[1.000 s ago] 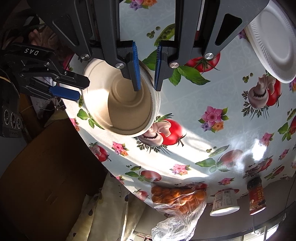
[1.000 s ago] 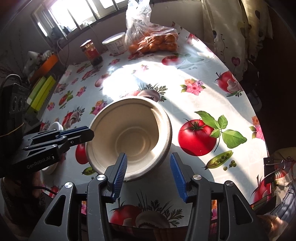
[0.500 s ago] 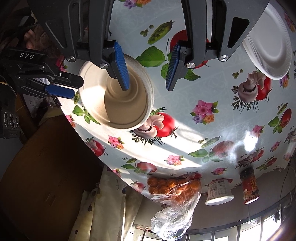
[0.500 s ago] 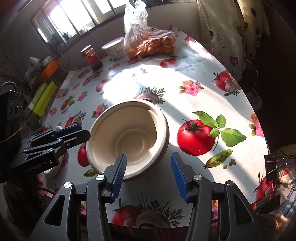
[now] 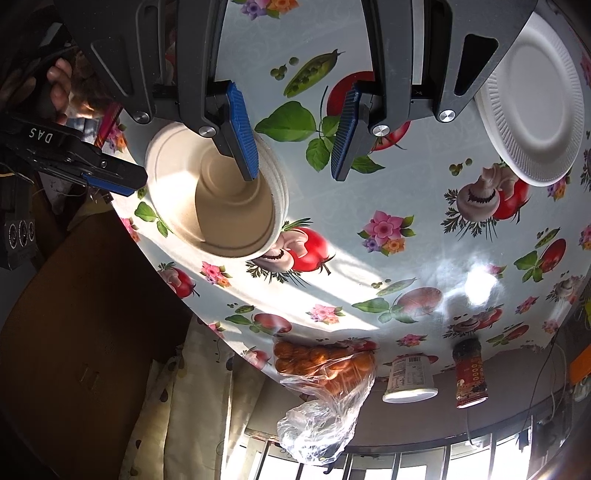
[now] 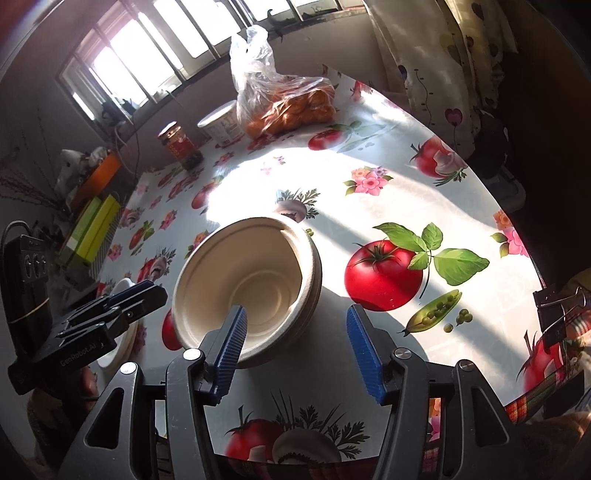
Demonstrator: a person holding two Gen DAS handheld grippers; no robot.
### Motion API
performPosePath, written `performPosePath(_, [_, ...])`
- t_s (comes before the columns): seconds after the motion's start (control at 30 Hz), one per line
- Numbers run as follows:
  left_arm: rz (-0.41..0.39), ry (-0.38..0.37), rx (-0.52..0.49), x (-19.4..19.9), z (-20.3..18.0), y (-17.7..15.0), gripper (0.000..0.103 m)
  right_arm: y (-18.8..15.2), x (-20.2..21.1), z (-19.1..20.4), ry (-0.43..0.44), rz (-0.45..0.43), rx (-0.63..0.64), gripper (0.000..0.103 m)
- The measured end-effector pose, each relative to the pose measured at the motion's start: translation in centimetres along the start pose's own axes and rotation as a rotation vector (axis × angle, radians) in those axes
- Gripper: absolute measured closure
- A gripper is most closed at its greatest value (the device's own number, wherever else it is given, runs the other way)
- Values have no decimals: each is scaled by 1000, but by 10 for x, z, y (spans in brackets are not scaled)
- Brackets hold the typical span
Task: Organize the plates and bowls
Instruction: 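Close the left tool on the rim of the nested bowl stack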
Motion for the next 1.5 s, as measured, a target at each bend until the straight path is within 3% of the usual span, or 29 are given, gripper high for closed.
performPosePath(0.23, [-85,60,2,11,3,-6,61,-1,4,3,3,-63,33,46])
performPosePath(0.37, [-102,39,17,12,5,-11,61,-1,4,4,-19,-90,50,46])
performPosePath(1.07, [-59,-83,64,-9,-5,-16,61,-1,-13,4,14,-80,46,46])
performPosePath(1.5, [-15,-105,48,-23,-5,-10,61,-1,-20,4,54,-62,47,63])
Point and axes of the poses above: each gripper's, at about its wrist camera, not at the fingertips, and x roughly against the way its jaws point, z to its left, y to its top, the point moved 2 cm from there along -x, roughly the way its jaws point, and after that the axes turned 5 degrees about -y, right-handed, at the moved point
